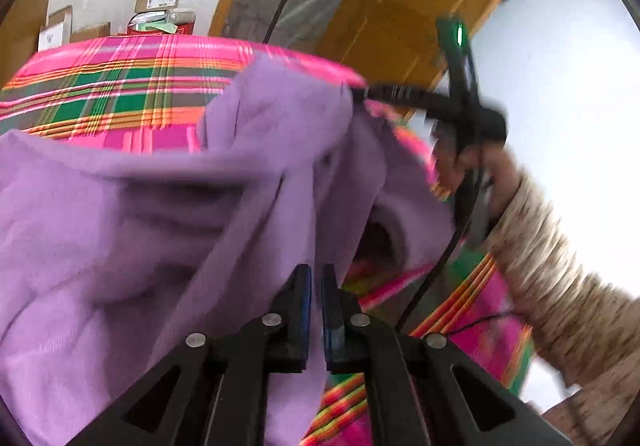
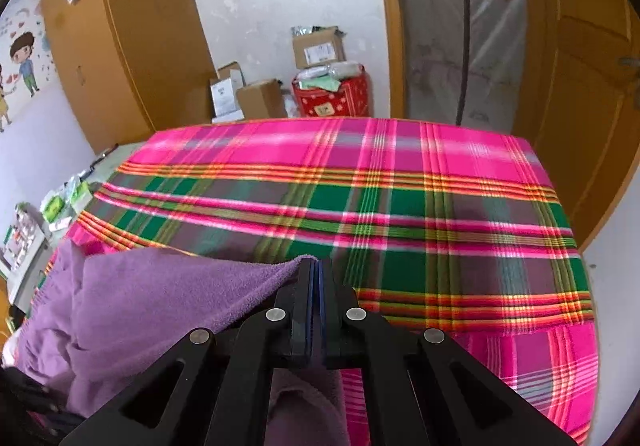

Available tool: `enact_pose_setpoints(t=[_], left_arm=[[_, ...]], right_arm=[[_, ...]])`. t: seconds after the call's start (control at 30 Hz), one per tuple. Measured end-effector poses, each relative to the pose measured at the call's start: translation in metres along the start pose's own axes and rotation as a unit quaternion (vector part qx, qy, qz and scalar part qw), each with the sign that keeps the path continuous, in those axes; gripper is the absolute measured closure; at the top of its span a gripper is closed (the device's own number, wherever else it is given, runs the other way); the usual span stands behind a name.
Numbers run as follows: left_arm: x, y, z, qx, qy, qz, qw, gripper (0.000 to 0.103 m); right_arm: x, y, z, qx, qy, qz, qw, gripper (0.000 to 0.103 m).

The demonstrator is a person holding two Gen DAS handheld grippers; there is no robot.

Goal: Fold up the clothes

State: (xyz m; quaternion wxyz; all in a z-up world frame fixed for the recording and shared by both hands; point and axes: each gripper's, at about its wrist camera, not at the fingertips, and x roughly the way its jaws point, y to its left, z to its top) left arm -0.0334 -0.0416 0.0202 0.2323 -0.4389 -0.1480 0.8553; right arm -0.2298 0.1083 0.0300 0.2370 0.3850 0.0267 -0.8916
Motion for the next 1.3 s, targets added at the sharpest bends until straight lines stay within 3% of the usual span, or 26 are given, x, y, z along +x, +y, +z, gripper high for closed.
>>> enact_pose_setpoints(t=[0.13, 0.23, 0.33, 0.47, 0.7, 0.77, 0.93, 1.17, 1.3], left_arm=[[-0.002, 0.014, 0.028, -0.038, -0.019, -0.016, 0.9990, 0.084], [0.012, 0.028, 0.046, -0.069, 0.010, -0.044, 0.9966, 0.081], [0.019, 0.030, 0.055, -0.053, 0.014, -0.024, 0.9982, 0.081], [0.017, 0.029, 0.071, -0.053, -0.011, -0.020, 0.9983, 0.081], [0.017, 0.058, 0.106, -0.092, -0.050, -0.010, 0.9945, 0.080], [0.024, 0.065, 0.114, -0.090, -0.041, 0.001, 0.9950, 0.079], [0.042, 0.068, 0.122, -0.080, -0.034, 0.023, 0.9960, 0.078], [0.060, 0.086, 0.125, -0.111, -0.003, 0.056, 0.9922, 0.078], [0.044, 0.078, 0.116, -0.095, -0.019, 0.060, 0.9935, 0.078]], right_arm=[[0.000, -0.002, -0.005, 0.004, 0.001, 0.001, 1.000, 0.100], [-0.005, -0.005, -0.003, 0.007, -0.005, 0.006, 1.000, 0.100], [-0.010, -0.003, 0.002, 0.005, -0.011, 0.009, 1.000, 0.100], [-0.016, -0.002, 0.006, 0.003, -0.020, 0.011, 1.000, 0.100], [-0.025, -0.005, 0.013, 0.000, -0.036, 0.008, 0.999, 0.100], [-0.022, -0.005, 0.016, -0.003, -0.035, 0.005, 0.999, 0.100], [0.001, -0.006, 0.021, -0.008, -0.013, -0.007, 1.000, 0.100], [0.032, -0.017, 0.016, -0.002, 0.036, -0.002, 0.999, 0.099], [0.031, -0.022, 0.011, 0.001, 0.049, 0.013, 0.999, 0.096]])
